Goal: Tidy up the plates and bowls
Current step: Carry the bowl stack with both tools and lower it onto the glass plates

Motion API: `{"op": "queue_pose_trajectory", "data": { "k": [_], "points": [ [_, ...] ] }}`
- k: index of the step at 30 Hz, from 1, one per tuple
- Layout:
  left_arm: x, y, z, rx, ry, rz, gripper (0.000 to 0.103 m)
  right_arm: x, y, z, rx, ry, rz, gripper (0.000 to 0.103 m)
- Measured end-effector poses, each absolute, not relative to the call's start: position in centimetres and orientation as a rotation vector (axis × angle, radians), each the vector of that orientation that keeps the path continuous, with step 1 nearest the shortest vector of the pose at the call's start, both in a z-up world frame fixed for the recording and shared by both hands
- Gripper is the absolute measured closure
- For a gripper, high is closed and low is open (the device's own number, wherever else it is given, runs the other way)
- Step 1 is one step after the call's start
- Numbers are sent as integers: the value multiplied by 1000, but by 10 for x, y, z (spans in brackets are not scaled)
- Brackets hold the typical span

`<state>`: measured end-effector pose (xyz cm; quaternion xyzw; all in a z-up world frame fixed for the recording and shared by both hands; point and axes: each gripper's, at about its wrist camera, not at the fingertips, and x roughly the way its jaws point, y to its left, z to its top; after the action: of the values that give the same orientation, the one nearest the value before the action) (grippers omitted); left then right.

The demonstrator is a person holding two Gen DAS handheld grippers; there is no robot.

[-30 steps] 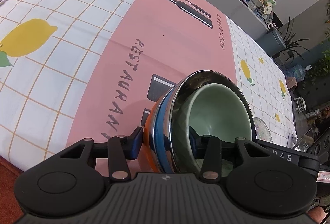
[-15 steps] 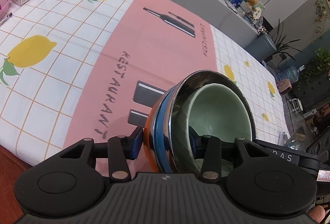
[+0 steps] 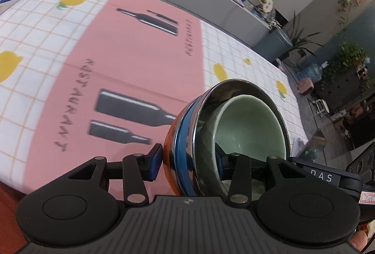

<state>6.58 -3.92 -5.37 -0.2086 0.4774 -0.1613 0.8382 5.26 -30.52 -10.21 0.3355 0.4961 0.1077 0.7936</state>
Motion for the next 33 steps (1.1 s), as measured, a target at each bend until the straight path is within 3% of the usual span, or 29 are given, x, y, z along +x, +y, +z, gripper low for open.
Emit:
{"op": "queue_pose_trajectory", "data": {
  "k": [11, 33],
  "points": [
    [97, -106, -55, -423, 1040, -431, 54, 63, -374, -89, 738, 1019, 169, 53],
    [116, -143, -99, -387, 1174, -402, 54, 79, -419, -148, 798, 1099, 146, 53]
  ]
}}
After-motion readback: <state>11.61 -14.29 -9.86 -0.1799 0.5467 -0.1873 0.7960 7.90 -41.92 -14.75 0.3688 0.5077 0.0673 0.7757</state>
